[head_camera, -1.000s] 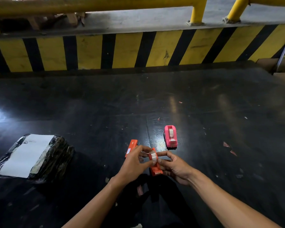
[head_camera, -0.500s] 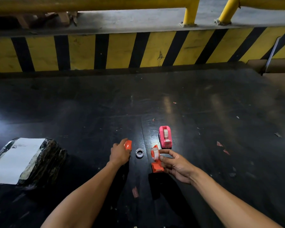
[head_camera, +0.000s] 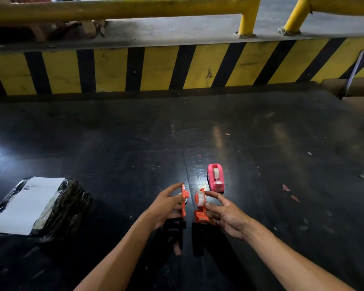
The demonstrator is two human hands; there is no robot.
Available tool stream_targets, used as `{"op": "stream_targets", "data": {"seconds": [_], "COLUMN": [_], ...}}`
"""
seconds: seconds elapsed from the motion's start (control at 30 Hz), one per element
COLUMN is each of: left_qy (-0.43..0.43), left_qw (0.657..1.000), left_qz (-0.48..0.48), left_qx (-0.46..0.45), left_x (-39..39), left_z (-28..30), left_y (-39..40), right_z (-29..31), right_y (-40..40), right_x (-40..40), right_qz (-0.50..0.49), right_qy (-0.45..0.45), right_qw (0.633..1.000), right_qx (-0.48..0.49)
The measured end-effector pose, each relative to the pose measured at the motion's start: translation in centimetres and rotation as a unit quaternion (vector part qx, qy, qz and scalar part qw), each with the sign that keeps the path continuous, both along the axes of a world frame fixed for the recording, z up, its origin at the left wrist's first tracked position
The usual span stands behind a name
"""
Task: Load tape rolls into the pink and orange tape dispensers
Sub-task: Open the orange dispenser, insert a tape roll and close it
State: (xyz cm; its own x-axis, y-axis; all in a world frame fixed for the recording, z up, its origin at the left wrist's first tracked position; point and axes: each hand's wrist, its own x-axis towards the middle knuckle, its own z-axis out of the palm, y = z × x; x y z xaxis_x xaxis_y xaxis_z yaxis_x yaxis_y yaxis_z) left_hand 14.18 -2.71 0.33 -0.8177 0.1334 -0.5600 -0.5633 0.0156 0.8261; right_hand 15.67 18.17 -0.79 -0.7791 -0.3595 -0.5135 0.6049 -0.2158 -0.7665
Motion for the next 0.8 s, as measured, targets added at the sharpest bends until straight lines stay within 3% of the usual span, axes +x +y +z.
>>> {"op": "stream_targets", "data": {"seconds": [0.8], "left_qy": [-0.017], "left_qw": [0.998], "left_qz": [-0.040], "left_qx": [0.051], "left_x": [0.9], "left_z": [2.3], "left_y": [1.8], "right_z": [1.1], "right_y": [0.0], "right_x": [0.5], "right_qz": [0.025], "right_qy": [0.025], "right_qw": [0.999], "right_qx": [0.011]}}
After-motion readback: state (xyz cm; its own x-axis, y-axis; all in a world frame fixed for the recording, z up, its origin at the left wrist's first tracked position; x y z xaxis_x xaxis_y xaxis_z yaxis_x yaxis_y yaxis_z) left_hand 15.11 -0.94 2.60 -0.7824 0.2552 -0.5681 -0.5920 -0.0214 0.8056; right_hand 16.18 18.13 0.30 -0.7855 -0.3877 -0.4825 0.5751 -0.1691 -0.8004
